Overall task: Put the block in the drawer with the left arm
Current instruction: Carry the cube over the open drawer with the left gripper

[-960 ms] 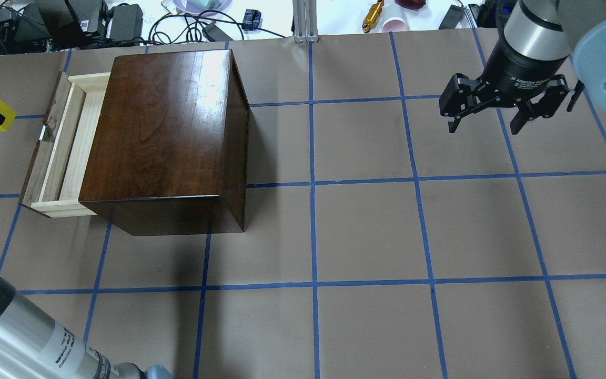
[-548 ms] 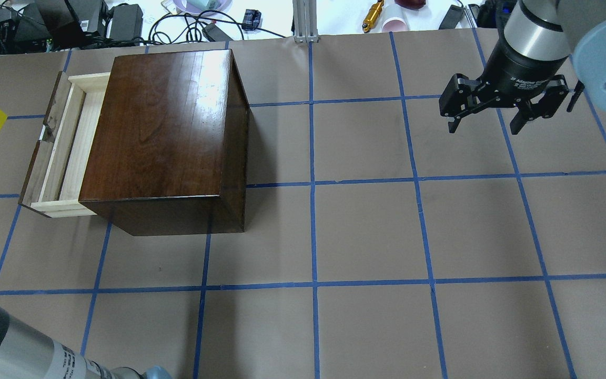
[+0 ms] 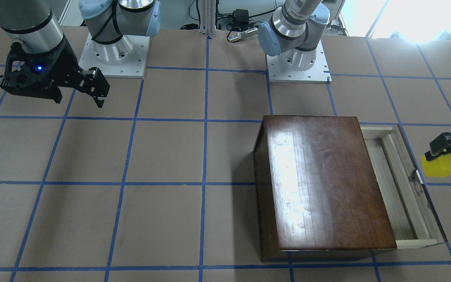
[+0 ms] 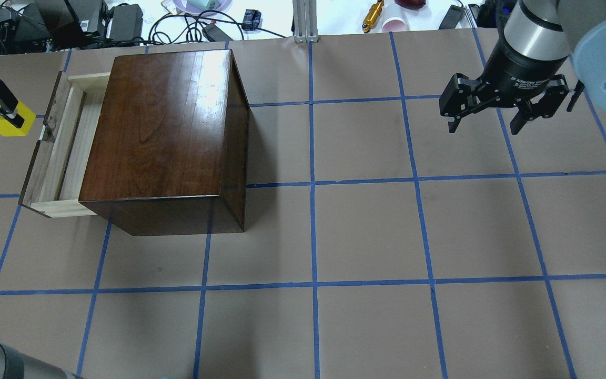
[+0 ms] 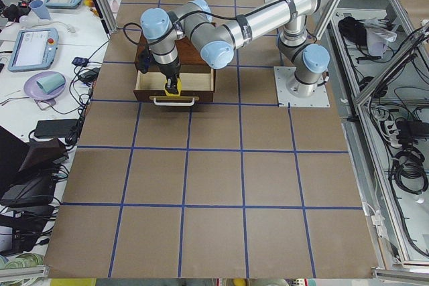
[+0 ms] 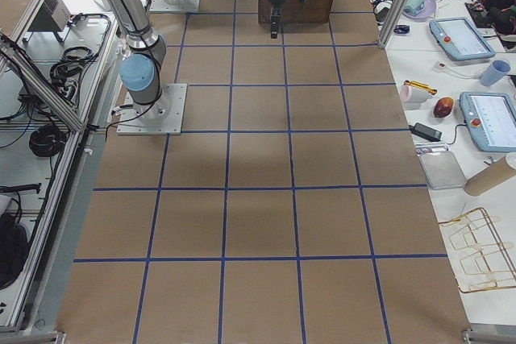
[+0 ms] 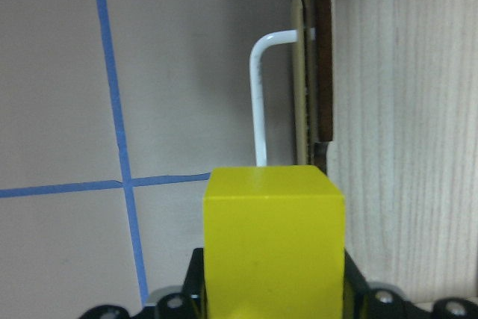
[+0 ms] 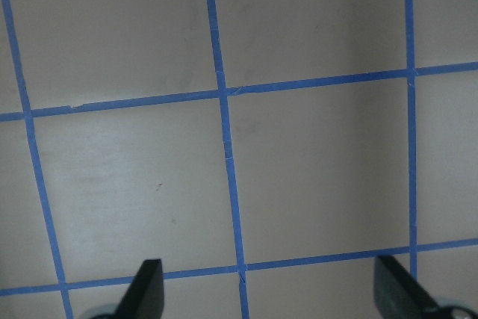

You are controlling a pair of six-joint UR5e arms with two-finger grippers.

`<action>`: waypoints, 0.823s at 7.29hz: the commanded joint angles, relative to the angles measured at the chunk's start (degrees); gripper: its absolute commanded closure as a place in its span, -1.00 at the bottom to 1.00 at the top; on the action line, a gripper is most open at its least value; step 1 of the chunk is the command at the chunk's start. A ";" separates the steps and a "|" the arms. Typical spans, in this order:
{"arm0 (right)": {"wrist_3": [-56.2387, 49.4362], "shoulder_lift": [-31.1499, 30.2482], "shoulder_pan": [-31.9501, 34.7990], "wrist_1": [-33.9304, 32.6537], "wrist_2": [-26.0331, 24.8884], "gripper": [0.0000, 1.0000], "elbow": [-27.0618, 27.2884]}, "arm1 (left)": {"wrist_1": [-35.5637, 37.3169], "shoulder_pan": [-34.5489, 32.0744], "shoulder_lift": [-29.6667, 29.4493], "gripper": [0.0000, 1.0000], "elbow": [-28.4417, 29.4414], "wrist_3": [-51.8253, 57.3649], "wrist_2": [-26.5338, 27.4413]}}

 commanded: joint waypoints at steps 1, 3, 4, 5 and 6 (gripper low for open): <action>0.00 0.00 0.00 0.00 0.00 -1.00 0.00 | 0.49 -4.67 2.21 0.53 -3.49 -7.56 -0.51; 0.00 0.09 0.00 0.00 0.00 -1.00 0.00 | 2.06 -5.74 1.52 0.54 -5.43 -10.21 -0.60; 0.00 0.09 0.00 0.00 0.00 -1.00 0.00 | 3.82 -5.66 0.64 0.54 -6.40 -10.74 -0.60; 0.00 0.00 0.00 0.00 0.00 -1.00 0.00 | 6.79 -5.66 0.11 0.54 -8.49 -12.14 -0.60; 0.00 0.00 0.00 0.00 0.00 -1.00 0.00 | 11.35 -5.83 -0.07 0.54 -11.74 -13.29 -1.12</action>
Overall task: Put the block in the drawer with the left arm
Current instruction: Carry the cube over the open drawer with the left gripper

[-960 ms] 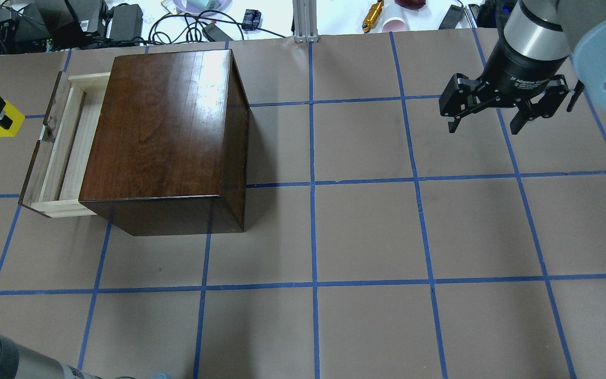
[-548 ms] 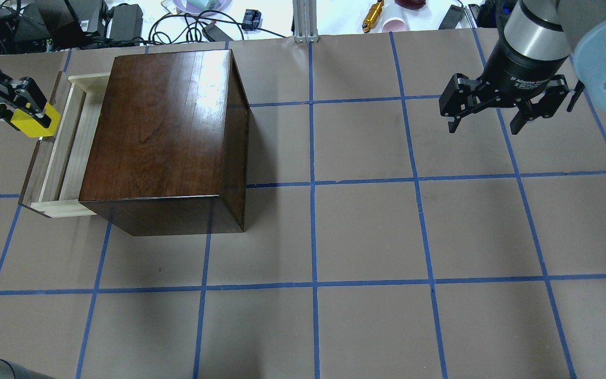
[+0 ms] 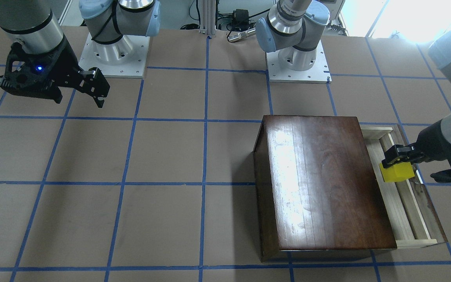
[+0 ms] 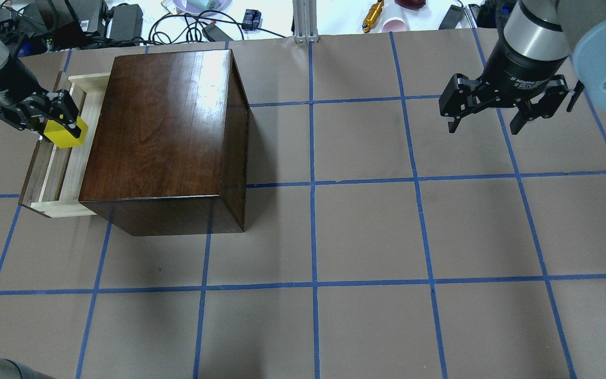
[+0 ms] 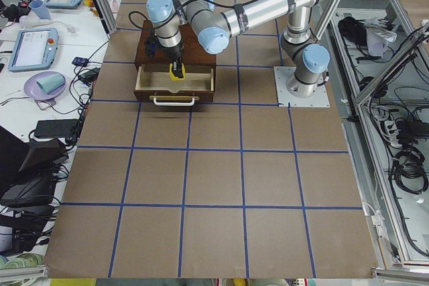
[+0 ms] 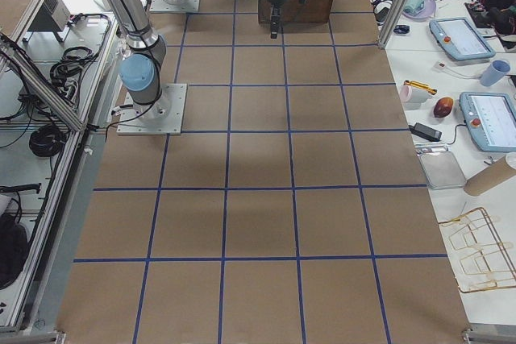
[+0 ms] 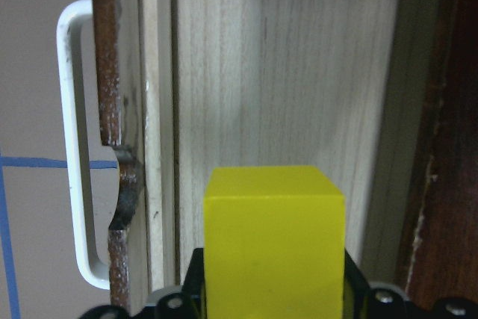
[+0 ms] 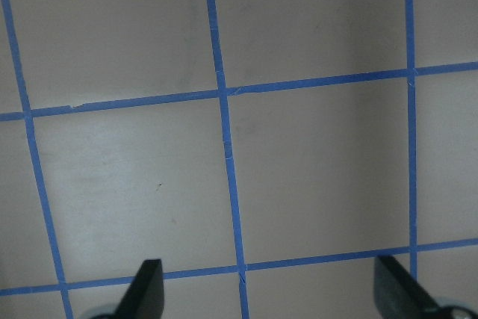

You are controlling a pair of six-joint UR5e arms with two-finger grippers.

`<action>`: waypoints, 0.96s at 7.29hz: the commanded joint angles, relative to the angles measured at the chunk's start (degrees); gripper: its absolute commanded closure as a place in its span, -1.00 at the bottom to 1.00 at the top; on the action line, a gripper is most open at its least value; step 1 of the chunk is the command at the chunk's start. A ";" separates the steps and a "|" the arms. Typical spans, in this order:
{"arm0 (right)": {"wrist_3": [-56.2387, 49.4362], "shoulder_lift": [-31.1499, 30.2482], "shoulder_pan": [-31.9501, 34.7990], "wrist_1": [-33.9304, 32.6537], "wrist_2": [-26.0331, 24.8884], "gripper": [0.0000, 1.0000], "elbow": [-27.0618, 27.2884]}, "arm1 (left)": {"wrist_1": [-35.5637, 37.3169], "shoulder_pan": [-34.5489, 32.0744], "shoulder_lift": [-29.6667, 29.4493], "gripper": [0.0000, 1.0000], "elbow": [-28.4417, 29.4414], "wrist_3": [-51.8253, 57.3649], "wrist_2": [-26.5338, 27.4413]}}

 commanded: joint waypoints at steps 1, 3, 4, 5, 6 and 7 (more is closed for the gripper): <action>0.00 -0.04 0.00 0.00 0.00 -1.00 0.00 | 8.67 -0.24 -0.87 0.54 -5.48 -1.38 -0.48; 0.00 -0.04 0.00 0.00 0.00 -1.00 0.00 | 9.41 -0.24 -2.02 0.39 -5.41 -0.60 -0.48; 0.00 -0.04 0.00 0.00 0.00 -1.00 0.00 | 9.33 -0.24 -1.41 -0.99 -5.15 -0.59 -0.48; 0.00 -0.04 0.00 0.00 0.00 -1.00 0.00 | 8.80 -0.33 -0.53 -1.00 -4.98 -0.68 -0.31; 0.00 -0.04 0.00 0.00 0.00 -1.00 0.00 | 8.36 -0.42 0.34 -1.00 -4.89 -0.59 -0.05; 0.00 -0.04 0.00 0.00 0.00 -1.00 0.00 | 6.62 -0.59 1.40 -1.00 -4.54 -0.59 0.04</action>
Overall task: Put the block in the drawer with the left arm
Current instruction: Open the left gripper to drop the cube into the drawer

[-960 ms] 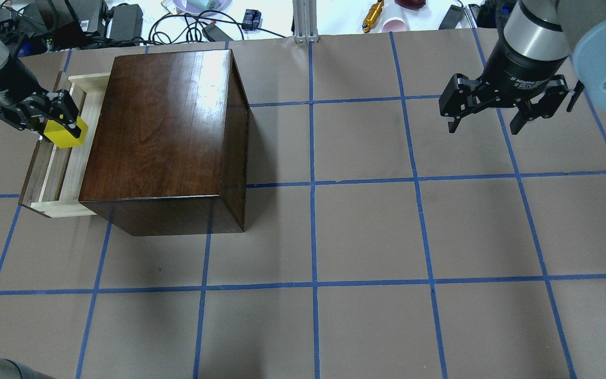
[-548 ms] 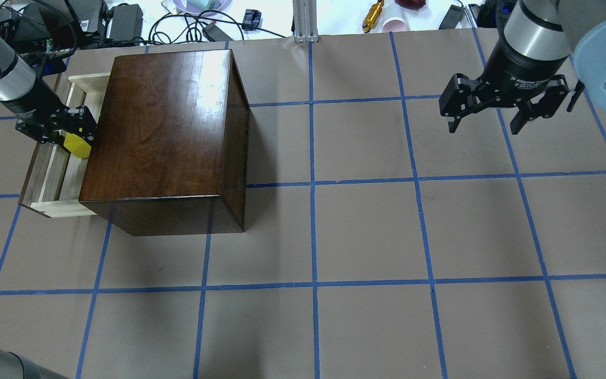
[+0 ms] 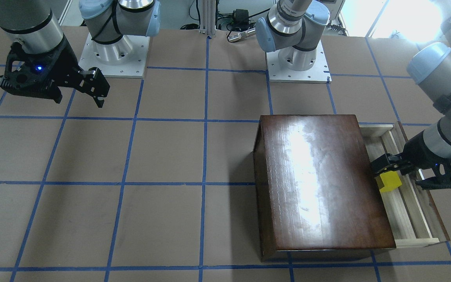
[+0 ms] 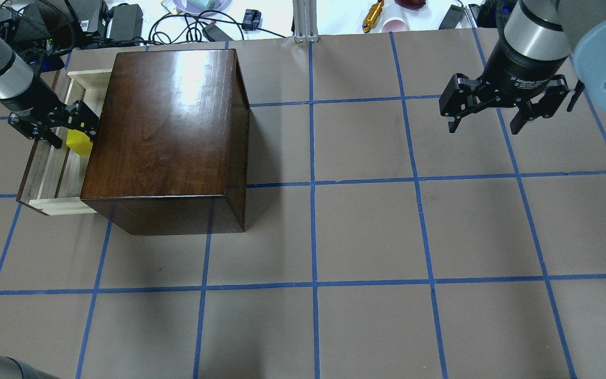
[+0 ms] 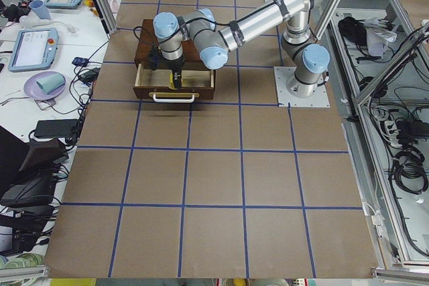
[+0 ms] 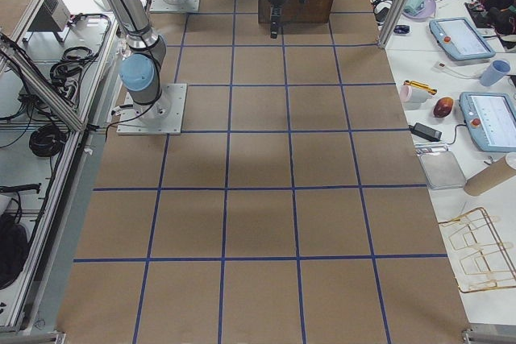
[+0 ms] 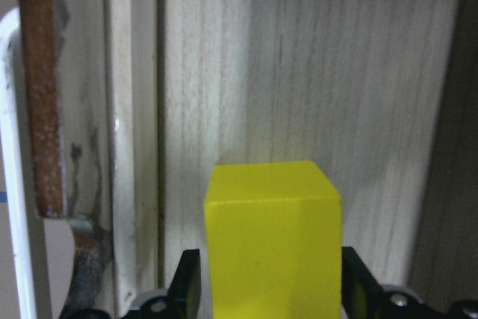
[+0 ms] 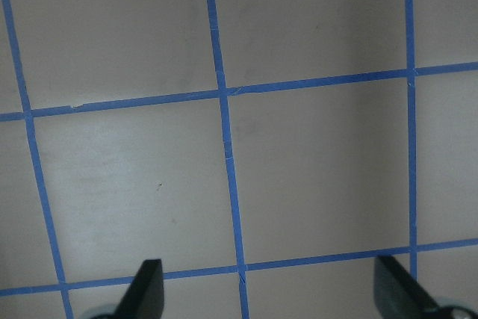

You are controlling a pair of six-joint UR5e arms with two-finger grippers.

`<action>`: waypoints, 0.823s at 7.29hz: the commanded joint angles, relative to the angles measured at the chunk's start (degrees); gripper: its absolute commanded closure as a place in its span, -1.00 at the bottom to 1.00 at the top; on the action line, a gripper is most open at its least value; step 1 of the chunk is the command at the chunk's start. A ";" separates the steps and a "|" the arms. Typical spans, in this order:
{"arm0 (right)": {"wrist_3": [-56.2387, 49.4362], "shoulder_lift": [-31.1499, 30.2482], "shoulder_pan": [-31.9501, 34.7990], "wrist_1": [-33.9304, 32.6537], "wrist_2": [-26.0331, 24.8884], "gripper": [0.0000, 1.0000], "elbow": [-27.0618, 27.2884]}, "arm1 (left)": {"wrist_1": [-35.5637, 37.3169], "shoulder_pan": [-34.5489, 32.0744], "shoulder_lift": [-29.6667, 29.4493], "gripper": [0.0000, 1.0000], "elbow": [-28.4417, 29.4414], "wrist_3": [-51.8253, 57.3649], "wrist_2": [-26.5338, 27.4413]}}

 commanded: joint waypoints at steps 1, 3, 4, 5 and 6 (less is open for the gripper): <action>0.00 0.00 0.00 0.00 0.00 -1.00 0.00 | -6.54 -0.23 2.47 -1.00 2.85 0.03 0.18; 0.00 0.00 0.00 0.00 -0.09 -1.00 0.00 | -16.21 -0.49 3.97 -1.00 8.74 -0.50 0.18; 0.00 0.00 0.00 0.00 0.00 -1.00 0.00 | -19.74 -0.49 5.37 -1.00 10.51 -0.68 0.18; 0.00 0.00 0.00 0.00 0.00 -1.00 0.00 | -22.04 -0.67 7.47 -1.00 11.48 -0.76 0.18; 0.00 0.00 0.00 0.00 0.00 -1.00 0.00 | -24.32 -1.63 10.01 -1.00 11.58 -1.11 0.61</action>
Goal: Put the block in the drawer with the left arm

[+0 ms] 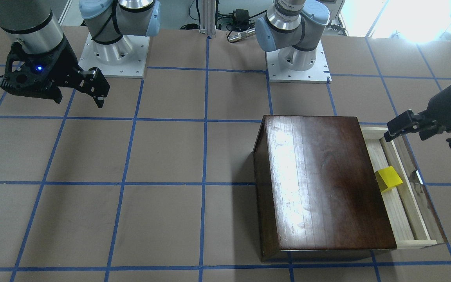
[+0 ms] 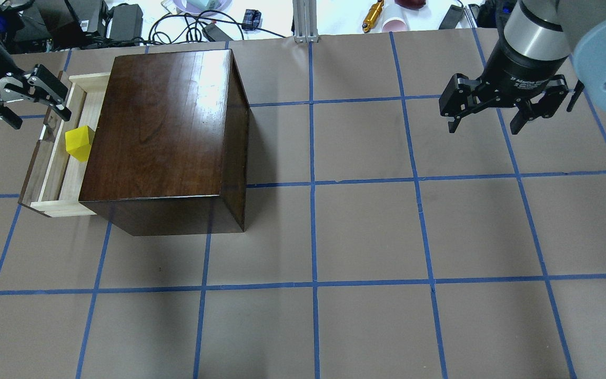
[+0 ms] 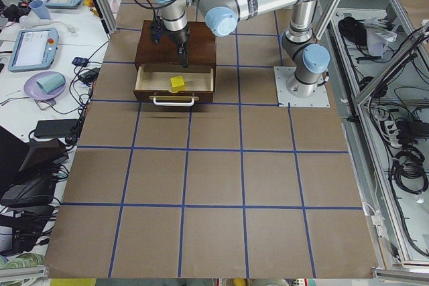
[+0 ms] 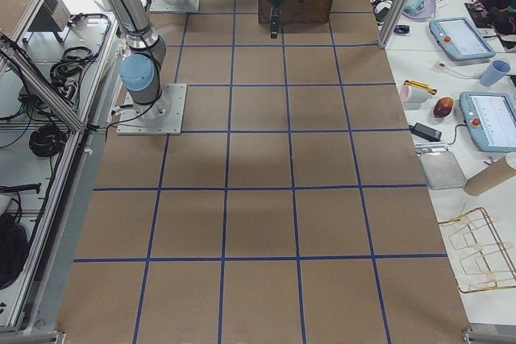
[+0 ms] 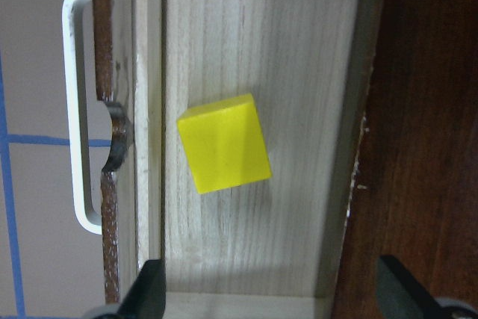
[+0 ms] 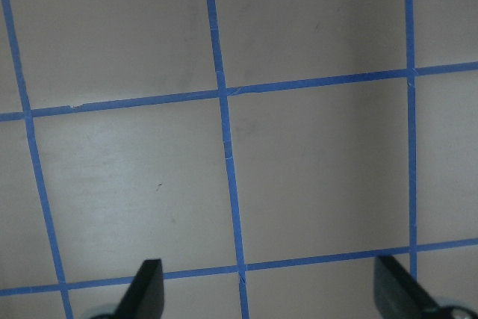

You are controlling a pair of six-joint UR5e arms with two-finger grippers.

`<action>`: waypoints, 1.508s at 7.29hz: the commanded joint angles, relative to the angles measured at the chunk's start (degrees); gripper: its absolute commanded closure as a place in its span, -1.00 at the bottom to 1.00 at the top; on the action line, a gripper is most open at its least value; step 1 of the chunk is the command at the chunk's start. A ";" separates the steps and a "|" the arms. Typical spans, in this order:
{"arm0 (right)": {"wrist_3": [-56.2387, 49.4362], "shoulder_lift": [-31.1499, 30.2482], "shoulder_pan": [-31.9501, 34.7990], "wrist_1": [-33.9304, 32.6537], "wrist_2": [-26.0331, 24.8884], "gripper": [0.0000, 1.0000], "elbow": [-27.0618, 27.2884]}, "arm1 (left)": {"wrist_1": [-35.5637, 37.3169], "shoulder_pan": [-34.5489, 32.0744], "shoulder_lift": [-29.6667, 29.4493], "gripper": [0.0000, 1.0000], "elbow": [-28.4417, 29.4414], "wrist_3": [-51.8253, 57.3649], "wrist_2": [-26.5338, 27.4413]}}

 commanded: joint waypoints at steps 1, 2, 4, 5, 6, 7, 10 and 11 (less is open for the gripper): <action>0.00 0.00 0.00 0.00 0.01 -1.00 0.00 | -4.95 -2.02 5.35 -1.00 0.73 -2.34 0.51; 0.00 0.00 0.00 0.00 -0.08 -1.00 0.00 | -5.75 -3.25 7.38 -1.00 0.55 -3.23 0.51; 0.00 0.00 0.00 0.00 0.01 -1.00 0.00 | -5.67 -6.49 9.15 -1.00 -0.85 -3.93 0.69; 0.00 0.00 0.00 0.00 0.01 -1.00 0.00 | -5.07 -8.34 9.25 -1.00 -1.73 -5.50 0.51; 0.00 0.00 0.00 0.00 0.01 -1.00 0.00 | -4.54 -11.92 8.38 -1.00 -1.65 -15.09 0.25; 0.00 0.00 0.00 0.00 0.01 -1.00 0.00 | -2.97 -16.92 7.67 -1.00 -1.73 -19.97 0.51; 0.00 0.00 0.00 0.00 0.01 -1.00 0.00 | -1.55 -20.05 7.49 -1.00 -1.39 -19.67 0.95; 0.00 0.00 0.00 0.00 0.01 -1.00 0.00 | -0.59 -19.96 7.49 -1.00 -1.73 -19.58 1.12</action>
